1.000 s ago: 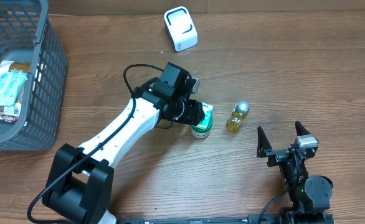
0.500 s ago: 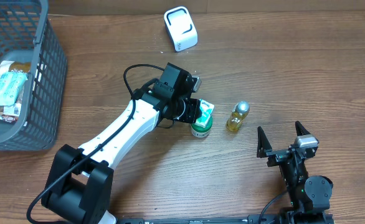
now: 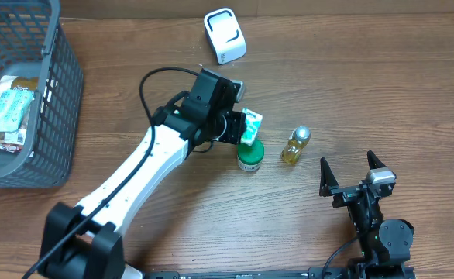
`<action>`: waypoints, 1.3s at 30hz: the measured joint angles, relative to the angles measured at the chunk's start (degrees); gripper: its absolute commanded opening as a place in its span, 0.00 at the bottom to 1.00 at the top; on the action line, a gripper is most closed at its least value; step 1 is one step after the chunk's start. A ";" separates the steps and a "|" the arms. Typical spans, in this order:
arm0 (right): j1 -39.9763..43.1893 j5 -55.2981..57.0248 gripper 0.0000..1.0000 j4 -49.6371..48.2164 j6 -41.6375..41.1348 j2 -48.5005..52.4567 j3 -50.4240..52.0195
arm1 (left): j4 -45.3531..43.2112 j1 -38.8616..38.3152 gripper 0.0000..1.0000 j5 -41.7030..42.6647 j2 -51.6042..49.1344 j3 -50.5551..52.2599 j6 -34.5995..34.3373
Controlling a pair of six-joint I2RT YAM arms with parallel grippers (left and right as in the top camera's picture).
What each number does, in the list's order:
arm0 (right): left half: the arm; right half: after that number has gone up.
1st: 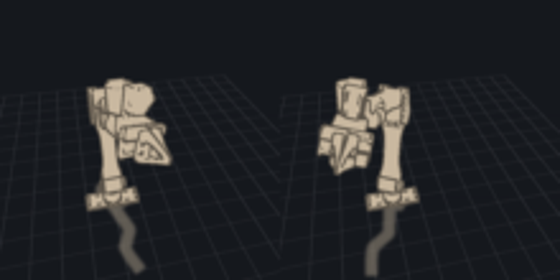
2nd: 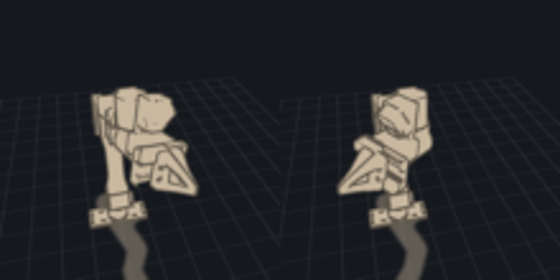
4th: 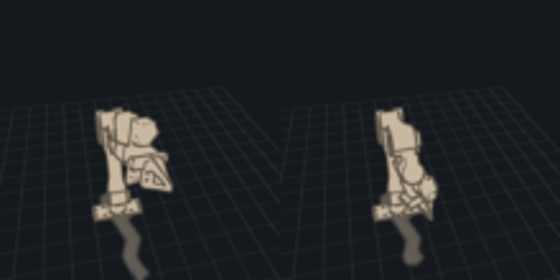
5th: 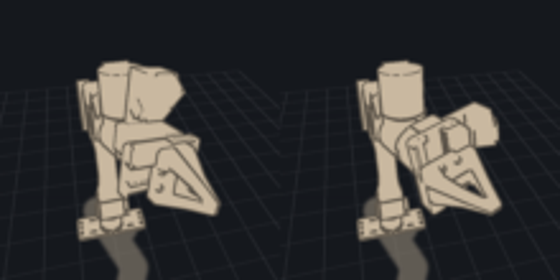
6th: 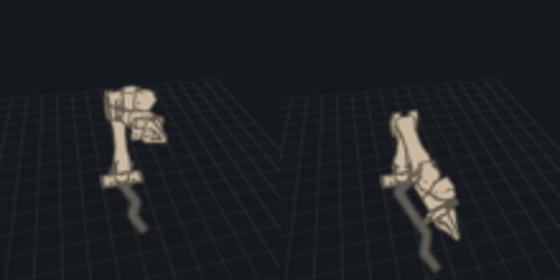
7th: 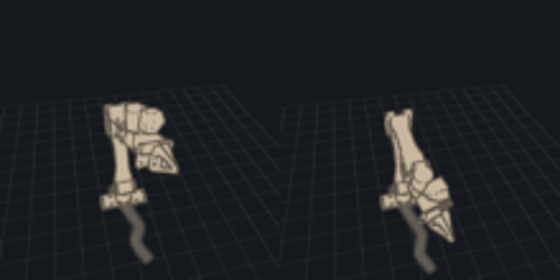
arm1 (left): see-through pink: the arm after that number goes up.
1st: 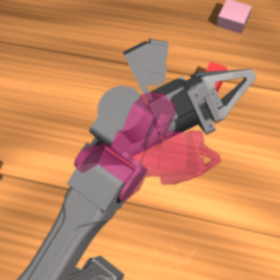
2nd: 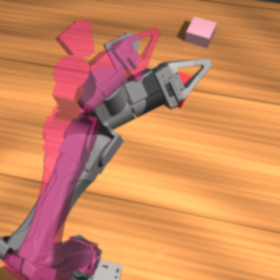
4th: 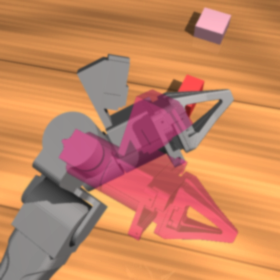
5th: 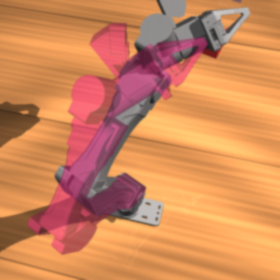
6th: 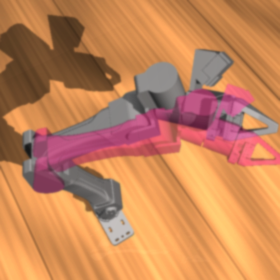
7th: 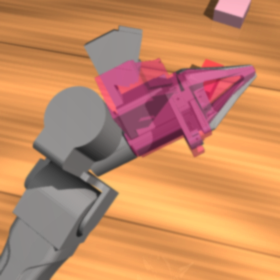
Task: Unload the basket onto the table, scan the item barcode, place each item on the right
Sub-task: 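Lower the Kleenex pack onto the table left of the bottle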
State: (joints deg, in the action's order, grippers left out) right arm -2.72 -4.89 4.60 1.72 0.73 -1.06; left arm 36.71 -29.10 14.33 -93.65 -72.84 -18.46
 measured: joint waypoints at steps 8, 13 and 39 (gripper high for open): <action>0.00 0.00 1.00 -0.02 -0.02 0.00 0.00 | 10.86 -0.31 0.04 -18.38 0.61 -0.39 0.00; 0.00 0.00 1.00 -0.02 0.00 0.00 0.00 | 14.69 -2.86 0.04 -31.39 -1.20 -0.39 -1.14; 0.00 0.02 1.00 0.00 -0.02 0.00 0.00 | 18.10 -9.07 0.13 -56.92 -20.11 -0.39 -7.58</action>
State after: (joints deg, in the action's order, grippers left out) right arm -2.72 -4.86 4.60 1.69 0.73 -1.06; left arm 54.81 -38.17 -42.59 -113.75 -73.23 -26.04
